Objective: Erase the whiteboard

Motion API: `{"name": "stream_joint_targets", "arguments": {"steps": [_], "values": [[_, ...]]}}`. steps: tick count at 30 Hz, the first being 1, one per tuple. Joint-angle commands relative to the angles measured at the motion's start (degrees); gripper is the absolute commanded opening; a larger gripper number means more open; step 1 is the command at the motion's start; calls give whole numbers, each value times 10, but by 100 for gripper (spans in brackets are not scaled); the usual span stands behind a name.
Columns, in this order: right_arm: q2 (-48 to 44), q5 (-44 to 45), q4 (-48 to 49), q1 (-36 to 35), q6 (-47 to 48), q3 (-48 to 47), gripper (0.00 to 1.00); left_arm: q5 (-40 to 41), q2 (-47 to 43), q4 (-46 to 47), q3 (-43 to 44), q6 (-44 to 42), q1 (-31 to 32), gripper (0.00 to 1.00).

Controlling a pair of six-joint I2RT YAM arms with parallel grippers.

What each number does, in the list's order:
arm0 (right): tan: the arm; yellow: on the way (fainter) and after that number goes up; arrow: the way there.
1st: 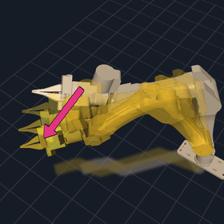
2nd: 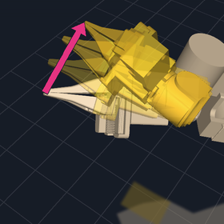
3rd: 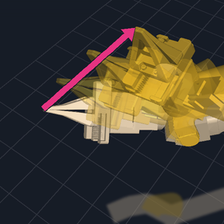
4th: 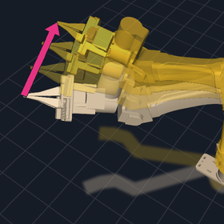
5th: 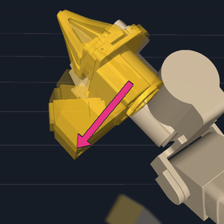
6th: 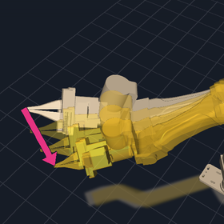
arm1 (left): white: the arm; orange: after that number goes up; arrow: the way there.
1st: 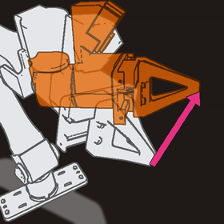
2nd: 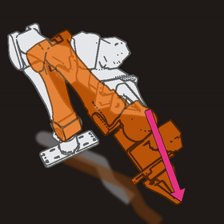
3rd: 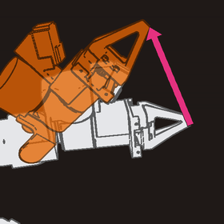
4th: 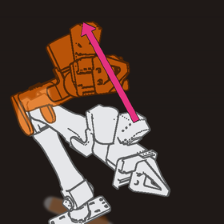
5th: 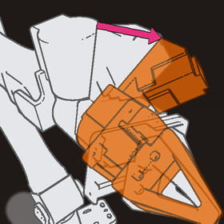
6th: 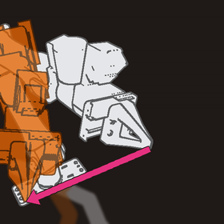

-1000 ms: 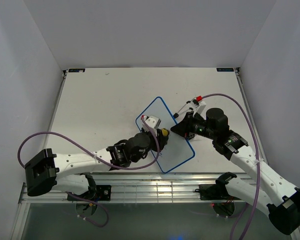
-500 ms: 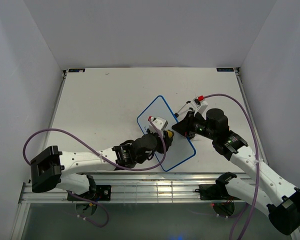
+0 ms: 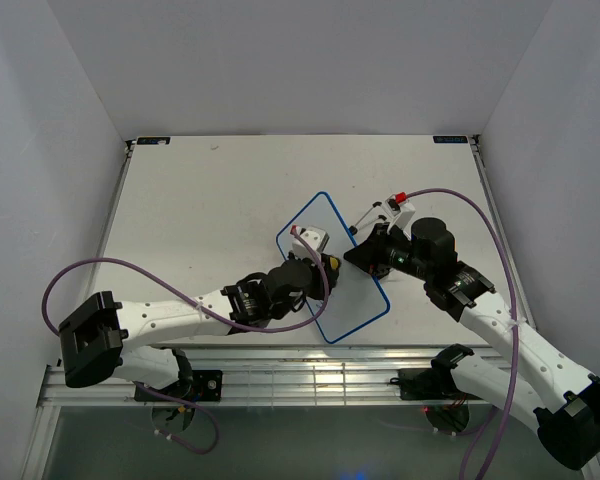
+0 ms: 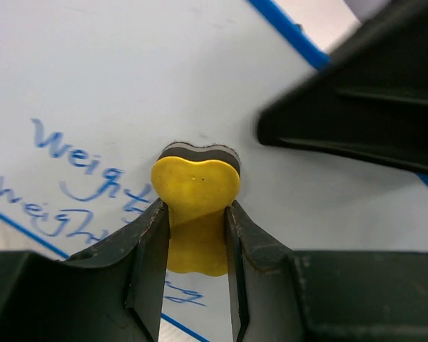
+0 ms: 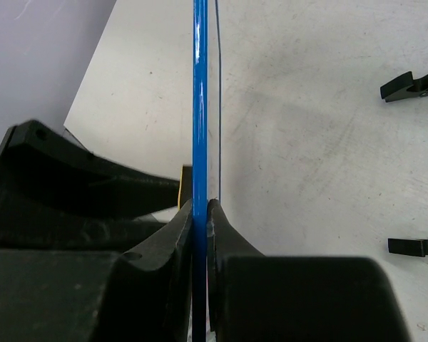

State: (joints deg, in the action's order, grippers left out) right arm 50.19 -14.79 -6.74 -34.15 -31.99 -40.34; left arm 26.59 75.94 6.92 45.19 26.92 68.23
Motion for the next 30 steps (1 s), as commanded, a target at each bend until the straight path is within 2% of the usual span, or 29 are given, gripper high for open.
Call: {"name": "stream_joint_targets", "arguments": {"steps": [1, 8, 11, 15, 21, 25, 30], "values": [[-16, -119, 103, -31, -52, -33, 8, -15, 2, -47, 4, 16, -51, 9], [-3, -118, 110, -43, -50, -22, 8, -58, 11, -45, 26, 15, -68, 7], [-3, -108, 117, -43, -52, -19, 8, -79, 24, -29, 28, 13, -52, 7], [-2, -95, 117, -43, -51, -23, 8, -69, 39, -5, 25, 4, 4, 7], [2, -100, 118, -43, -47, -19, 8, -58, 36, 13, 10, 7, 20, 7], [1, -121, 119, -43, -40, -7, 8, -32, 27, -7, 12, -6, 3, 9], [-1, -146, 125, -43, -35, 17, 8, -54, 5, 5, -14, -16, -61, 9]]}}
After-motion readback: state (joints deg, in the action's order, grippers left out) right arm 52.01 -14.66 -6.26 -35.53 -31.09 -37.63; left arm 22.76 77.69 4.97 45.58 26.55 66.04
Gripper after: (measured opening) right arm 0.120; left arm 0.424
